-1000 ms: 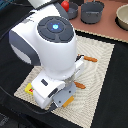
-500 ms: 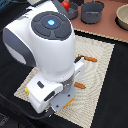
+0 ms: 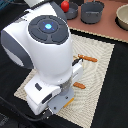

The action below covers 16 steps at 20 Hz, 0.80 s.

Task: Interact with the objects in diverse but meaningful ways.

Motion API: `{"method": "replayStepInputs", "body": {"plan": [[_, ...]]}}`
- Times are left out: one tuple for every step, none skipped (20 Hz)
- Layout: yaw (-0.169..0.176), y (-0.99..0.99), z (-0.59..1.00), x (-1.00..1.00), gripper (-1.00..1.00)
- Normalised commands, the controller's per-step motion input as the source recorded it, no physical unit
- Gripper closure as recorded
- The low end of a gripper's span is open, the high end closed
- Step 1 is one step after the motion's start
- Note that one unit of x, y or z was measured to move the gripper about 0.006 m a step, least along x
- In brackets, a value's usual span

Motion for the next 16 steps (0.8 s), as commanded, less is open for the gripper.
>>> {"method": "replayStepInputs", "body": {"plan": [[0.0,-0.01,0.03,0.43,-1.0],[0.0,-0.02,0.0,0.41,-1.0],[0.0,-0.05,0.0,0.36,-1.0],[0.0,-0.08,0.0,0.31,-1.0],[0.0,-0.09,0.0,0.28,-1.0],[0.0,-0.08,0.0,0.29,-1.0],[0.0,-0.06,-0.03,0.29,-1.0],[0.0,-0.07,-0.08,0.26,-1.0],[0.0,-0.08,-0.05,0.24,-1.0],[0.0,-0.08,-0.05,0.23,-1.0],[0.0,-0.08,0.0,0.24,-1.0],[0.0,-0.09,-0.01,0.22,-1.0],[0.0,-0.1,-0.01,0.21,-1.0],[0.0,-0.09,-0.04,0.22,-1.0],[0.0,-0.09,-0.07,0.2,-1.0],[0.0,-0.1,-0.07,0.21,-1.0]]}}
